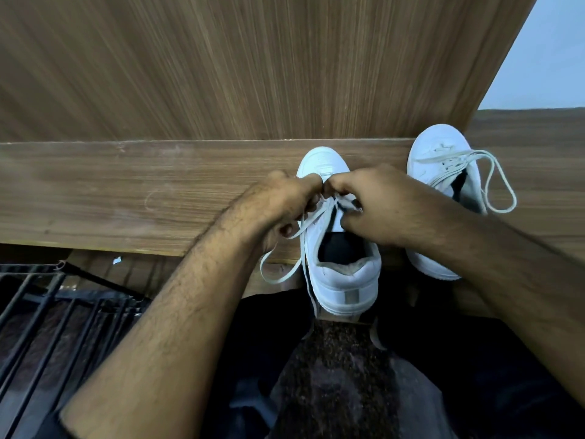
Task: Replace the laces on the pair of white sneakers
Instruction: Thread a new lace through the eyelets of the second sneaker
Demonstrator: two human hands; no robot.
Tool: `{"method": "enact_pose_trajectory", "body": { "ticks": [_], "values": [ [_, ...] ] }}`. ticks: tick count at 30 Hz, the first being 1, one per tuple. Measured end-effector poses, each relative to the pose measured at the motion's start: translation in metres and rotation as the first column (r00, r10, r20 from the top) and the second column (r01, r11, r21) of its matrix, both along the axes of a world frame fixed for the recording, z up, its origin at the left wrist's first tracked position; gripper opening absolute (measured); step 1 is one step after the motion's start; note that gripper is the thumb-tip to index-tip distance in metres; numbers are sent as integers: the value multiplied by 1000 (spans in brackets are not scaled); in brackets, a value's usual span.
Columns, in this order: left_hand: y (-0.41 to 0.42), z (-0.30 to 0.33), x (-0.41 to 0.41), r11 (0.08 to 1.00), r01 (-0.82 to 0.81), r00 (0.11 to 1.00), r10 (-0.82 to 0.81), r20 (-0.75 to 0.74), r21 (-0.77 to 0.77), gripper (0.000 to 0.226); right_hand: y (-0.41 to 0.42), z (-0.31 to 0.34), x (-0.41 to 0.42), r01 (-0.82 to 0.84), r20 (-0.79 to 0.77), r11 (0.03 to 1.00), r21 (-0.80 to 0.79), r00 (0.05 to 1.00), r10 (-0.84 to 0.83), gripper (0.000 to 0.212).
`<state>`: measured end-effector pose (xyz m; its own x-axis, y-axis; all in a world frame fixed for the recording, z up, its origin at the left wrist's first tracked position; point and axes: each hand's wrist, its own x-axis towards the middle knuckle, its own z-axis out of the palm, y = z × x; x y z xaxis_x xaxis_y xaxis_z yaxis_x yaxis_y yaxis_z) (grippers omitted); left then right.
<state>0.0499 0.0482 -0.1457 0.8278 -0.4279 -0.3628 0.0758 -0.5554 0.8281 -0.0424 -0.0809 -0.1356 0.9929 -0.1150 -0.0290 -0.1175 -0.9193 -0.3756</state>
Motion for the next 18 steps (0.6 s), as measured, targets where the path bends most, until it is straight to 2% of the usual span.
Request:
{"method": "enact_pose_trajectory", "body": {
  "ticks": [2, 5, 10, 13, 15, 16, 18],
  "values": [
    [-1, 4, -4, 997, -12, 1000, 12, 8, -82, 34, 1, -2, 3, 54, 39, 999, -5, 998, -53, 16],
    [1, 10, -7, 978, -15, 1000, 9, -29, -210, 39, 0, 1, 4, 83, 15, 997, 10, 996, -83, 35],
    [4, 21, -6, 939, 50, 997, -67, -39, -340, 48, -6, -2, 3, 28, 14, 999, 29, 999, -29, 36],
    [2, 21, -5, 928, 148, 989, -135, 60, -343, 59, -12, -2, 1, 63, 57, 980, 190, 996, -75, 24],
    [-1, 20, -9, 937, 186, 976, -141, 167, -297, 72, -13, 3, -1, 86, 183, 936, 340, 971, -156, 11],
    [-4, 19, -11, 935, 218, 967, -168, 193, -278, 76, -11, 6, -2, 94, 218, 883, 460, 952, -215, 14],
    [-10, 15, -11, 919, 286, 948, -230, 222, -270, 75, -5, 15, -4, 88, 172, 705, 704, 942, -289, 23]
  ]
}}
